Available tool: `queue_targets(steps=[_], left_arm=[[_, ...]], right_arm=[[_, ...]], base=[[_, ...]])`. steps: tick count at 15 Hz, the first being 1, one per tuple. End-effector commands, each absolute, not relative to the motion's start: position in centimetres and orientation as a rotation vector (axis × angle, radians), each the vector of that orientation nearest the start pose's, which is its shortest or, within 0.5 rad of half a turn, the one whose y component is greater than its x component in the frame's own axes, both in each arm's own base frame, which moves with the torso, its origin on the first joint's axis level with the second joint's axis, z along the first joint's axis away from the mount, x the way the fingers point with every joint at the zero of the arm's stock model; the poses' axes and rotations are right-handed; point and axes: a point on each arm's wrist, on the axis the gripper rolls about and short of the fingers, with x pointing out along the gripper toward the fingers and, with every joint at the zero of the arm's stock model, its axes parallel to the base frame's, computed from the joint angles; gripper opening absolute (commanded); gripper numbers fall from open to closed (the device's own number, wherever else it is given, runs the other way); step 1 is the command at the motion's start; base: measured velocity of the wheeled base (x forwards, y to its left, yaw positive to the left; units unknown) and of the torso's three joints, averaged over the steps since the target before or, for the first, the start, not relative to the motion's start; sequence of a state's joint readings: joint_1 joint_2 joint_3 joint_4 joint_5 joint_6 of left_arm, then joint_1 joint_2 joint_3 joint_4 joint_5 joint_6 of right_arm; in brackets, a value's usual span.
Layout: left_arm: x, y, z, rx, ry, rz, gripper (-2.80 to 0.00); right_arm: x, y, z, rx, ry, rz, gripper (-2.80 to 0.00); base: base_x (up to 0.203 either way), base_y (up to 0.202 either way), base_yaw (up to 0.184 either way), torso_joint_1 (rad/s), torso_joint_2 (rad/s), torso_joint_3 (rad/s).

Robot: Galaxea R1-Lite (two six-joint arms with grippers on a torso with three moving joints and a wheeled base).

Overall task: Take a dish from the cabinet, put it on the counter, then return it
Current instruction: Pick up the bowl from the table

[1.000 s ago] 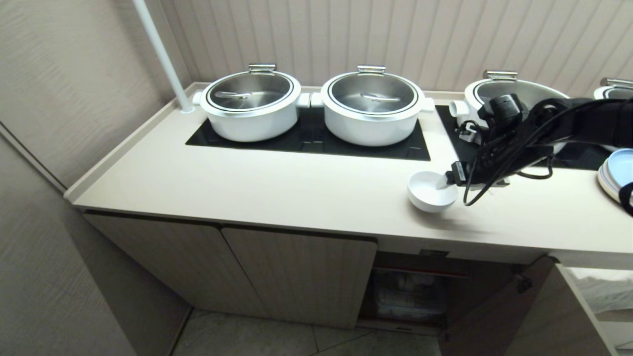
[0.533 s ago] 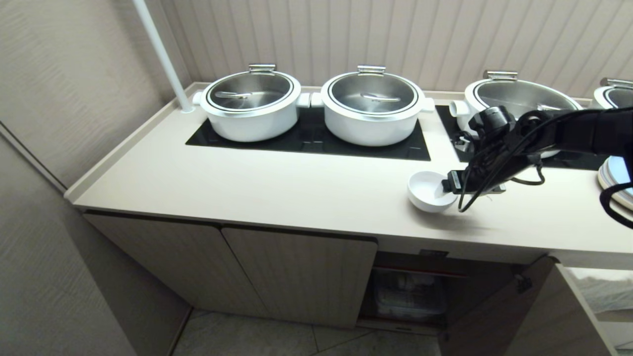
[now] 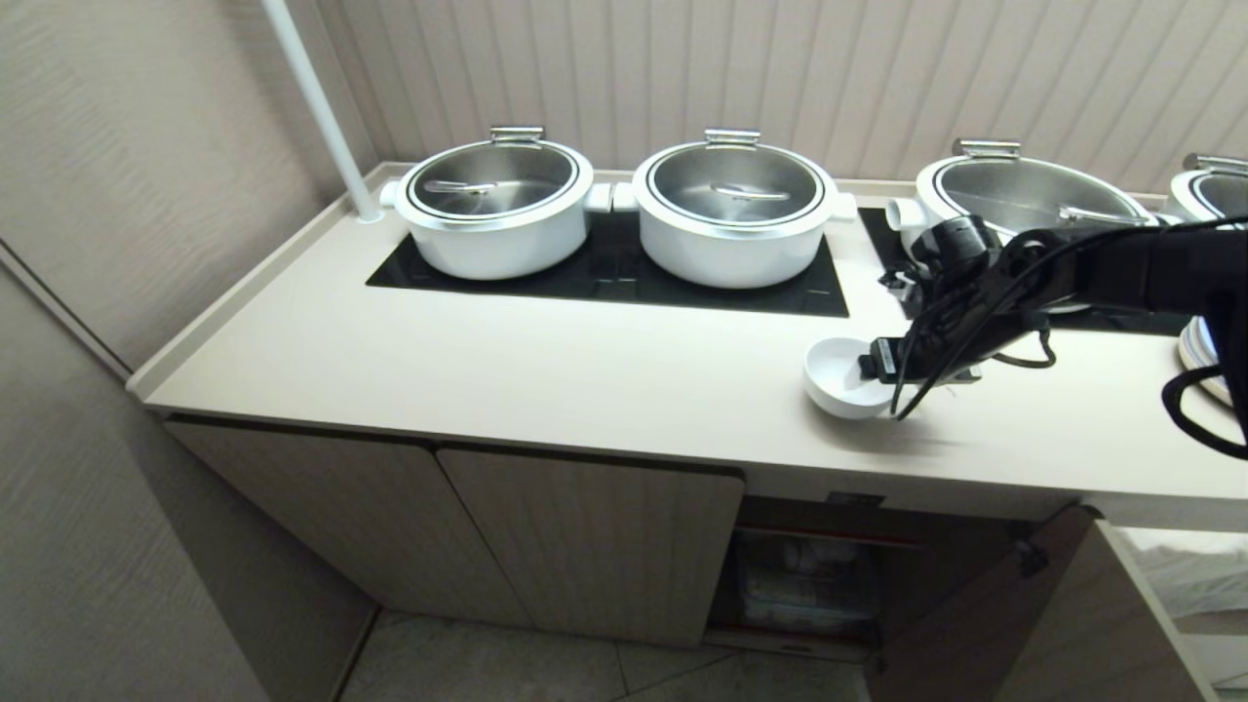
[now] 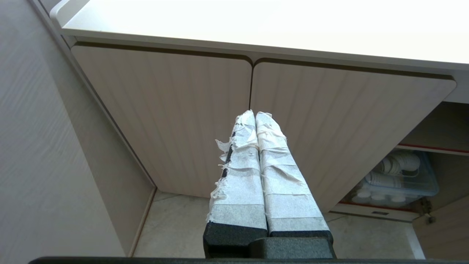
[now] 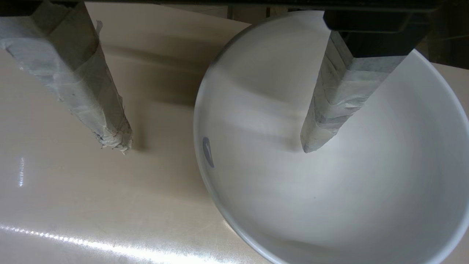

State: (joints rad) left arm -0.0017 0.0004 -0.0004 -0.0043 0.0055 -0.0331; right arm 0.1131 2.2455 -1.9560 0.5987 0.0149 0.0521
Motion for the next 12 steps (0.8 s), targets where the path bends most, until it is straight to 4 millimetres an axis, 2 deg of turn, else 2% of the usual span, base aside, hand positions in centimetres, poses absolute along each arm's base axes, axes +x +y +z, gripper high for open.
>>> queue_targets(steps=[1, 12], left_arm=[[-2.28, 0.02, 7.6, -0.034, -0.005, 0.005, -2.8], [-2.28, 0.02, 7.6, -0.034, -0.005, 0.005, -2.8]], right_arm=[[43.89, 5.31, 17.43, 0.016, 0.899, 0.095, 0.0], [44.41, 6.14, 16.68, 0.021, 0.889, 0.106, 0.0]], base=[[0.0, 0.0, 0.0, 0.0, 0.0, 0.0], [0.0, 0.0, 0.0, 0.0, 0.0, 0.0]])
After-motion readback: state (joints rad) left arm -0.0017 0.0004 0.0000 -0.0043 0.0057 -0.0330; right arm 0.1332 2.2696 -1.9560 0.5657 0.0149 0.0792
